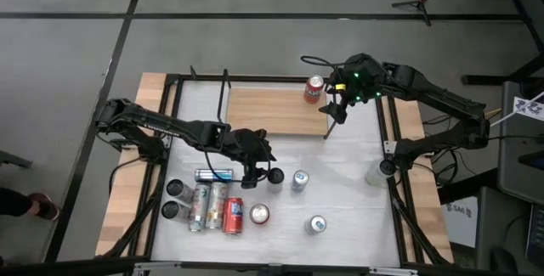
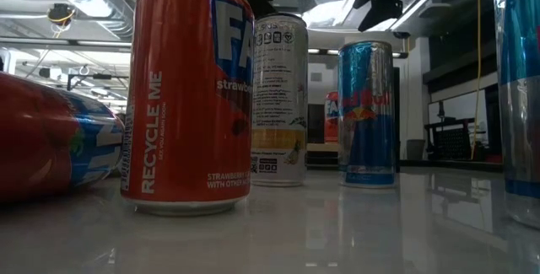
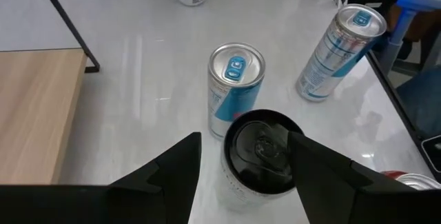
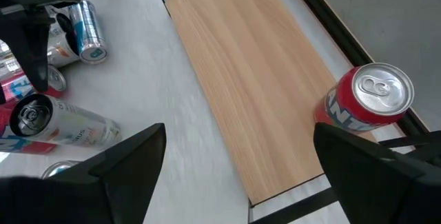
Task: Place canned beverage on shelf
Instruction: Put the top left white yellow soda can on the shelf
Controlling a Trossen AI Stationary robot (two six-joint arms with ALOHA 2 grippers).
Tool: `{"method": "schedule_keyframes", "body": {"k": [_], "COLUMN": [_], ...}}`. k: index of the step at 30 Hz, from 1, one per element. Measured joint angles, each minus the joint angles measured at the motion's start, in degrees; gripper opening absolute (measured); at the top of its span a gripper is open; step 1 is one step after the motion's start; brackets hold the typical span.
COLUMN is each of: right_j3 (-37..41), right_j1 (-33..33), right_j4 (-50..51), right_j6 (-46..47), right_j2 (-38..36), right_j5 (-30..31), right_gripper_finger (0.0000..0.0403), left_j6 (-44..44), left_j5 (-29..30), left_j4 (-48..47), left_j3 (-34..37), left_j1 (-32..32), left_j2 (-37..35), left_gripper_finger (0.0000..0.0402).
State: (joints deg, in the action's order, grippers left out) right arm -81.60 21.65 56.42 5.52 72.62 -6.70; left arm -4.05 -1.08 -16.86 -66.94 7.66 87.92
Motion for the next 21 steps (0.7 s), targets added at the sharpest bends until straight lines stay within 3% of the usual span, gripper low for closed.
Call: {"method": "schedule_keyframes", "body": {"k": [4,15,21], "right_j3": [0.00,0.00,0.00], "right_j1": [0.00,0.00,0.00], "right_j4": [0.00,0.00,0.00], "right_j6": [0.00,-0.02,-0.01], "right_j2": [0.00,0.00,0.00], "right_j5": [0.02,0.00,0.02], "right_gripper_finger": [0.0363,0.0363,0.0363], "left_j6": [0.15,3.17,2.71], "left_j5": [0.00,6.79,7.61], "left_j4": [0.01,0.27,0.24], "left_j3": [0.00,0.00,0.00], "left_j1": [0.82,3.80,5.31], "left_j2": [0.00,0.13,0.17], "left_gripper_finger": [0.0230,0.0352,0.0371]}}
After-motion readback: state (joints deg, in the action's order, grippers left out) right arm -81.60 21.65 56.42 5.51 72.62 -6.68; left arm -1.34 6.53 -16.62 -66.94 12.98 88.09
